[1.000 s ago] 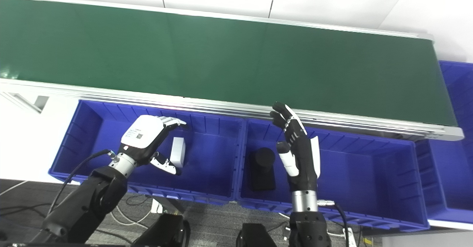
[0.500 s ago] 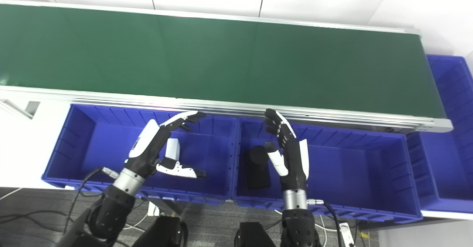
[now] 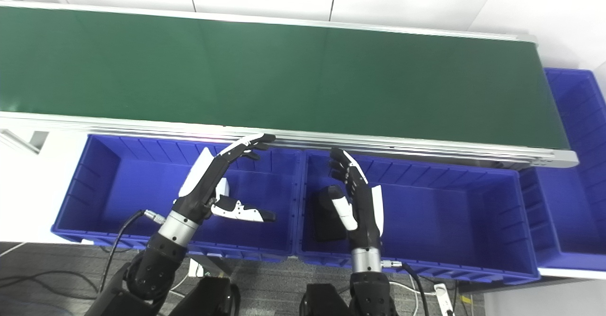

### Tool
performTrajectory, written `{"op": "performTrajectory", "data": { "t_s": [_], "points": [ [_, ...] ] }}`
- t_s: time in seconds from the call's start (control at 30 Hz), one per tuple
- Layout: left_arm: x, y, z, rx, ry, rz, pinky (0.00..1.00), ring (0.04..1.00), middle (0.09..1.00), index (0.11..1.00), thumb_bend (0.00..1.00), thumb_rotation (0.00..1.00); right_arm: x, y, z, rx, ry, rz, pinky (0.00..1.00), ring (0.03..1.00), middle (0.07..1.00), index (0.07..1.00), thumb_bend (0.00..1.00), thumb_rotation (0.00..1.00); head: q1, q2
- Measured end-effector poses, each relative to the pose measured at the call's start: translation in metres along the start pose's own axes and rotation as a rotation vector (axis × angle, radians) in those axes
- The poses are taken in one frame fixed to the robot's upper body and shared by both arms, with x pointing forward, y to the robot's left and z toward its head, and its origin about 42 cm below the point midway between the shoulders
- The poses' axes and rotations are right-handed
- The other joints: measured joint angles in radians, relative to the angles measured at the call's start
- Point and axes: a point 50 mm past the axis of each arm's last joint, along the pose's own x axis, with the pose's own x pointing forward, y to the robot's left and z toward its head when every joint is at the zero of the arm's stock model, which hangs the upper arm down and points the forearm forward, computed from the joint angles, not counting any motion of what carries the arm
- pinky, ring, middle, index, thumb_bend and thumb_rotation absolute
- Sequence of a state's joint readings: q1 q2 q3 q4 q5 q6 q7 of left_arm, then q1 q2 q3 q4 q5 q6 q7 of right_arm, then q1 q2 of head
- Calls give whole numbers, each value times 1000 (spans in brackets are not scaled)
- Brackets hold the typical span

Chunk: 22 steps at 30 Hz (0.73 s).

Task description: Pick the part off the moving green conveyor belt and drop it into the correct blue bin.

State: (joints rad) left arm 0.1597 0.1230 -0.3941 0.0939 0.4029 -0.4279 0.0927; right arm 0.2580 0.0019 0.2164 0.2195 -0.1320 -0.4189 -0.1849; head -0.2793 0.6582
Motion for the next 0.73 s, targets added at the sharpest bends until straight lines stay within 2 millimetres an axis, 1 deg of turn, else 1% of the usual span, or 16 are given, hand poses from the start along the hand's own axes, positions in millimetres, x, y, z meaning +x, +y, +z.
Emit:
{"op": "performTrajectory", "data": {
  "t_s": [0.07, 0.1, 0.13, 0.17, 0.23, 0.27, 0.3, 0.37, 0.4, 0.43, 0.47, 0.6, 0.63, 0.73],
  "points": [
    [0, -2, -1, -6, 5, -2, 691, 779, 827, 807, 824, 331, 0, -1, -3, -4, 9, -1, 788, 825, 844, 835, 884, 937, 11, -12],
    [-1, -3, -3, -8, 11, -5, 691, 779, 827, 807, 824, 332, 0, -1, -5, -8, 17, 2, 788, 826, 843, 835, 883, 937, 11, -12],
    [-2, -6, -5, -12, 21, -10, 693, 780, 829, 808, 822, 334, 0, -2, -7, -10, 21, 4, 791, 831, 843, 836, 878, 939, 15, -25],
    [-3, -7, -6, -17, 28, -12, 695, 782, 830, 809, 821, 333, -1, -3, -7, -12, 21, 5, 792, 833, 844, 837, 867, 940, 20, -25],
    [-4, -8, -7, -26, 33, -9, 691, 779, 830, 807, 823, 331, -1, -6, -8, -16, 23, 9, 797, 836, 844, 836, 872, 935, 40, -48],
    [-4, -9, -7, -27, 34, -9, 686, 778, 830, 807, 822, 327, -2, -7, -8, -17, 25, 9, 798, 836, 842, 836, 875, 934, 43, -49],
    [-4, -9, -7, -28, 35, -10, 683, 778, 830, 807, 822, 326, -2, -8, -9, -19, 28, 7, 799, 837, 841, 836, 876, 934, 49, -61],
    [-5, -13, -10, -32, 47, -16, 679, 775, 830, 806, 828, 329, -2, -9, -13, -23, 40, 8, 800, 836, 842, 836, 866, 931, 49, -62],
    [-6, -15, -12, -34, 56, -20, 677, 774, 830, 805, 832, 330, -3, -9, -14, -24, 46, 10, 798, 834, 842, 834, 862, 931, 55, -75],
    [-7, -16, -13, -36, 61, -23, 675, 773, 829, 804, 833, 329, -4, -9, -15, -25, 50, 12, 798, 833, 843, 833, 863, 932, 55, -75],
    [-8, -17, -14, -37, 66, -26, 671, 771, 827, 802, 835, 319, -4, -9, -16, -25, 53, 13, 801, 832, 848, 831, 864, 933, 60, -92],
    [-9, -19, -16, -32, 74, -30, 660, 762, 821, 796, 846, 322, -5, -7, -16, -22, 53, 18, 804, 831, 855, 830, 863, 931, 60, -95],
    [-10, -20, -17, -29, 77, -33, 658, 761, 820, 795, 848, 318, -5, -7, -16, -20, 54, 19, 803, 830, 857, 830, 862, 928, 58, -103],
    [-11, -21, -19, -29, 84, -39, 660, 762, 821, 796, 850, 308, -5, -6, -18, -22, 59, 25, 788, 817, 855, 829, 850, 922, 58, -103]
  ]
}}
